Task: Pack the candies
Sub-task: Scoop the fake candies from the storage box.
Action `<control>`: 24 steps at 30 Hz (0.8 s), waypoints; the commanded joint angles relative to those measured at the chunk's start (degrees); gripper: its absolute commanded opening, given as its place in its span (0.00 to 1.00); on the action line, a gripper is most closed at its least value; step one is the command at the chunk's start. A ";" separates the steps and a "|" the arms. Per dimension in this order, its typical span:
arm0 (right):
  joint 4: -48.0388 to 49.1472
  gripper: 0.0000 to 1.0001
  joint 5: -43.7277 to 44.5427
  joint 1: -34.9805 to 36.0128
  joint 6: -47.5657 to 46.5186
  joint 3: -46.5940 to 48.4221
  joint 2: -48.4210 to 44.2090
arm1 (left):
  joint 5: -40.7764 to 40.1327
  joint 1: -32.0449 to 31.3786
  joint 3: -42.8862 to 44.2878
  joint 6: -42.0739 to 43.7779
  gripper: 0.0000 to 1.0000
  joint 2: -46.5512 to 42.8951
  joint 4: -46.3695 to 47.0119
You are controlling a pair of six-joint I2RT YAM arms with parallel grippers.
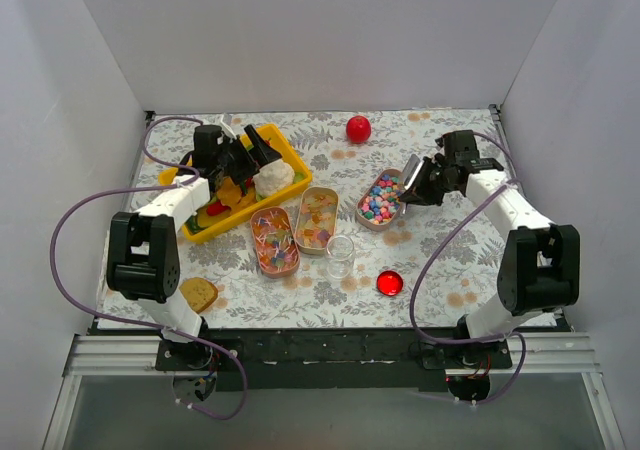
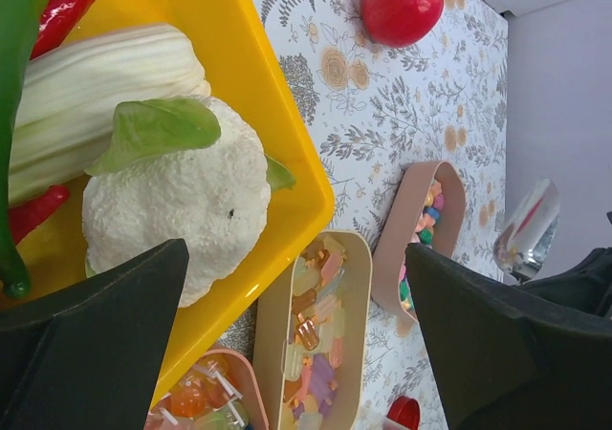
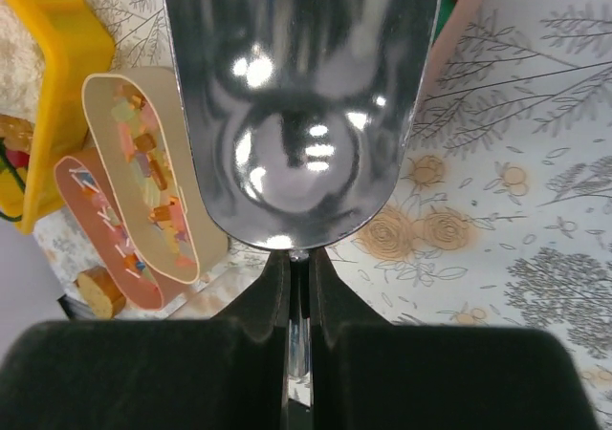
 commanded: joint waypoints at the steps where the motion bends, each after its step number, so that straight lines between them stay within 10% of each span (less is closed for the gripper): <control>1: -0.94 0.01 -8.64 1.48 3.75 4.33 3.41 | 0.05 -0.29 1.28 1.24 0.98 -1.46 -1.57; 24: -0.76 0.01 -20.96 7.19 24.76 5.12 11.25 | -3.38 -0.29 1.36 3.08 0.98 -1.99 -7.36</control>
